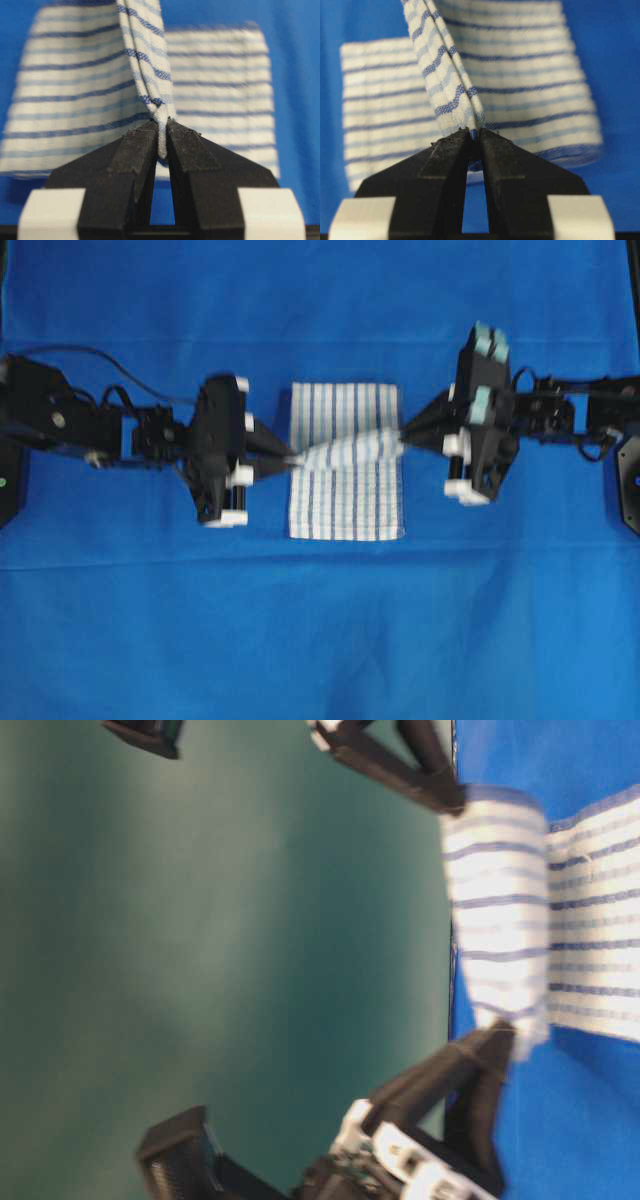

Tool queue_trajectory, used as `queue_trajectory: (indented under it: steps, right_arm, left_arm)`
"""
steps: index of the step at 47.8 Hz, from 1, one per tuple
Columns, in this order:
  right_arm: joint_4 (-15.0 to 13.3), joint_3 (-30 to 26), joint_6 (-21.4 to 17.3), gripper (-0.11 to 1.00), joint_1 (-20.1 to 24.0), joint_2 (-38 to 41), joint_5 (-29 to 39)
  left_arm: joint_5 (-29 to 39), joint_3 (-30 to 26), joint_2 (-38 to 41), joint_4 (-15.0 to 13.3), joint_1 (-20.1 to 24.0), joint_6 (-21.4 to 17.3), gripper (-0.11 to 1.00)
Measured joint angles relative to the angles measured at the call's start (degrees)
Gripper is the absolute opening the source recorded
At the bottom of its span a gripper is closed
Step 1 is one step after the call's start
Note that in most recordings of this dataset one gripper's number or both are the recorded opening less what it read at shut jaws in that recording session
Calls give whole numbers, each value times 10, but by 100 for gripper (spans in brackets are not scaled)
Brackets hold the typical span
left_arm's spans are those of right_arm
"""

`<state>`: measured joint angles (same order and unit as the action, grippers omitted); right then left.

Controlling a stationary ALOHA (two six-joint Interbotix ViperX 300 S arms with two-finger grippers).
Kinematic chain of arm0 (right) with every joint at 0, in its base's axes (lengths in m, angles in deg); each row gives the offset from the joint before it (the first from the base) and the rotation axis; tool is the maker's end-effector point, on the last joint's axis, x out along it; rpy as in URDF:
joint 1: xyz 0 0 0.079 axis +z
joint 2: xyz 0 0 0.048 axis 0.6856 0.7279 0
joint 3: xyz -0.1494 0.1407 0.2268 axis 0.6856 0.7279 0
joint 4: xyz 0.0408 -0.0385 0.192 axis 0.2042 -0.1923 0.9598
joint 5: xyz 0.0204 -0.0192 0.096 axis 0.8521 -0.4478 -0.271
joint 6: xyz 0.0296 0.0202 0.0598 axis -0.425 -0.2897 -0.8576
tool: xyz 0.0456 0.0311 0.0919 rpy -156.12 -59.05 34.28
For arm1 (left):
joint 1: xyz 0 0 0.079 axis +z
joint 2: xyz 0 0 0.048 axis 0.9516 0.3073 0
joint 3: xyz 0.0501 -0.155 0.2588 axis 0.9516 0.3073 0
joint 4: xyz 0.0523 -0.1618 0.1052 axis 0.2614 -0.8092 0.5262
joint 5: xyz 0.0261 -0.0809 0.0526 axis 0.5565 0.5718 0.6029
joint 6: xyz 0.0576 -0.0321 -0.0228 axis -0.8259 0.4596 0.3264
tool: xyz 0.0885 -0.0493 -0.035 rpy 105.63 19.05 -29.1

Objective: Fold a vertical towel.
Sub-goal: 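Lift the top edge and fold it down toward the bottom edge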

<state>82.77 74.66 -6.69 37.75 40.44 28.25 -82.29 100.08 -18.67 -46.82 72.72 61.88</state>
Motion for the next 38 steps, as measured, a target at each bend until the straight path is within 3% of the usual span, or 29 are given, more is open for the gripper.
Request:
queue_trajectory:
  steps: [15, 38]
  right_arm:
    - [62, -1, -1, 11, 50, 63, -9]
    - [69, -1, -1, 12, 63, 89, -35]
  left_arm:
    - [-18, -11, 59, 0, -32, 13, 5]
    - [-21, -23, 84, 0, -39, 22, 6]
